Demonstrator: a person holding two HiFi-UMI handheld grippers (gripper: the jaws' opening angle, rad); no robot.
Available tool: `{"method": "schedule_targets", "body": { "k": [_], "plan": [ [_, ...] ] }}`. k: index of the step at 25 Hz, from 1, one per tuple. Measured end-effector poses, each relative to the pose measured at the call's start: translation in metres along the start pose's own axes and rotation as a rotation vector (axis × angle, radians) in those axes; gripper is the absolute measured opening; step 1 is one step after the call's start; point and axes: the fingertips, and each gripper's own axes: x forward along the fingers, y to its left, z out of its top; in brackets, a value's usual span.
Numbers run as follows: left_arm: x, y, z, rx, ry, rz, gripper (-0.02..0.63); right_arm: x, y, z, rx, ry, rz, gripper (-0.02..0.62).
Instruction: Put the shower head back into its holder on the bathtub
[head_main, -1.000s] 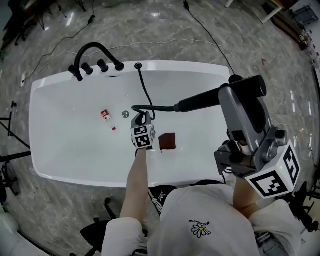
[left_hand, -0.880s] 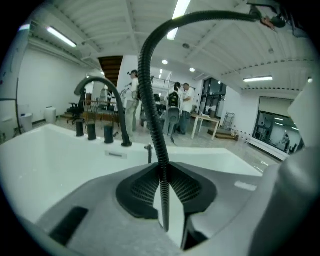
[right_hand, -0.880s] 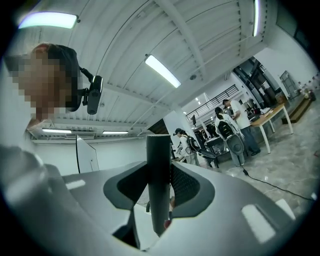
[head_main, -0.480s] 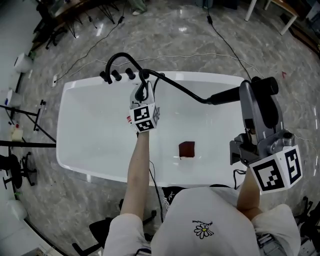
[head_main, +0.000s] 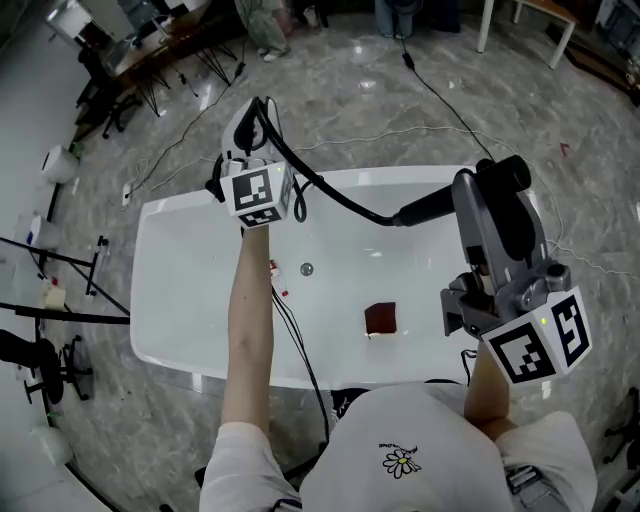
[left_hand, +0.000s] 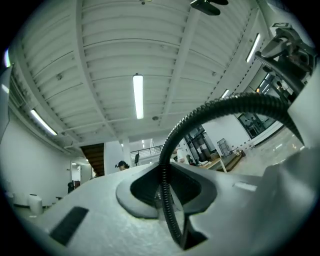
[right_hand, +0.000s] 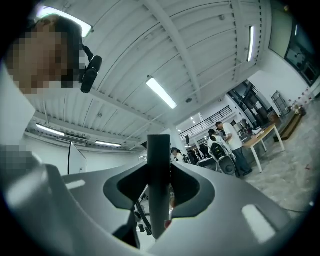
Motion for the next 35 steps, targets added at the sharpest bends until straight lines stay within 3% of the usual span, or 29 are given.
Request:
{"method": "schedule_targets", "body": {
  "k": [10, 13, 25, 32, 35],
  "plan": [
    [0.085, 0.015, 0.117, 0.136, -0.202, -0.003, 0.061, 0.016, 0.001, 0.025, -0.001, -0.079, 0.086, 0.141],
    [0.099, 0.02, 0.138, 0.14, -0.243, 0.0, 0.061, 0.026, 0.003, 0.024, -0.006, -0.087, 0.102, 0.141],
    [0.114, -0.014, 0.075, 0.105, -0.168, -0.043, 0.061, 0.041, -0.026, -0.013, -0.007, -0.006, 0.044, 0.141],
    [0.134, -0.031, 0.056, 0.164, -0.152, -0.089, 0.061, 0.052, -0.051, -0.027, 0.012, 0.011, 0.016, 0.141],
    [0.141, -0.029, 0.029, 0.139, -0.11, -0.078, 0.061, 0.056, -0.058, -0.035, 0.01, 0.024, 0.008, 0.141]
  ]
}}
